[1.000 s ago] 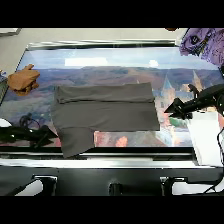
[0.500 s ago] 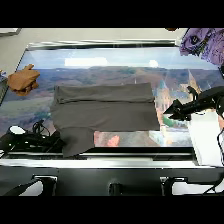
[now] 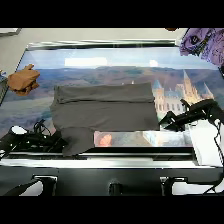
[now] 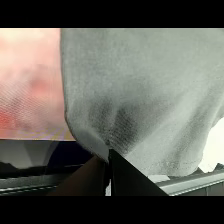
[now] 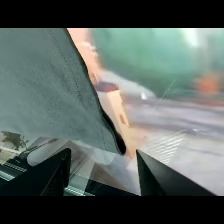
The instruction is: Fold the clothes and pants, and hang the long-sleeved shirts on hangers.
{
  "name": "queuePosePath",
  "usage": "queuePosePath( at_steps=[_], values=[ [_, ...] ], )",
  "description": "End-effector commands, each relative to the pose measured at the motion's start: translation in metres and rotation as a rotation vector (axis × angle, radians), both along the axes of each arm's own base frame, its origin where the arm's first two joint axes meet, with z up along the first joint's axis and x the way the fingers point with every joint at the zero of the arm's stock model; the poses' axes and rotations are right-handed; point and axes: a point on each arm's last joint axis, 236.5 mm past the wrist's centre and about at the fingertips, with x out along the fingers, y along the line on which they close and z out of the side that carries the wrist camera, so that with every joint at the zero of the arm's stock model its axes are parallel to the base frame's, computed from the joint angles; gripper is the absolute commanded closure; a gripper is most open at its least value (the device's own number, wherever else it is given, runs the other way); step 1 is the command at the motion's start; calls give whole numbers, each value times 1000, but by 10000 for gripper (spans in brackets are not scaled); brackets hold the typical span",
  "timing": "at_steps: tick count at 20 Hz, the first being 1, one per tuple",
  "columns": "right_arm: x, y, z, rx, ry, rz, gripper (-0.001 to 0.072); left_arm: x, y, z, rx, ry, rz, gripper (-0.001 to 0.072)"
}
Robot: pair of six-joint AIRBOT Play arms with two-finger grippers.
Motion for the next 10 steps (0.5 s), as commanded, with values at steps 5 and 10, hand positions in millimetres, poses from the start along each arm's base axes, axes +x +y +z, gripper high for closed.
queuePosePath(
  at_steps=[5,10],
  values=[
    [7,36,-25,-46,-51,46,512,3,1,2,2,-9,-1,684],
    [1,27,-1,-105,-24,-9,678,17,31,35,86,-35,-40,686]
  ],
)
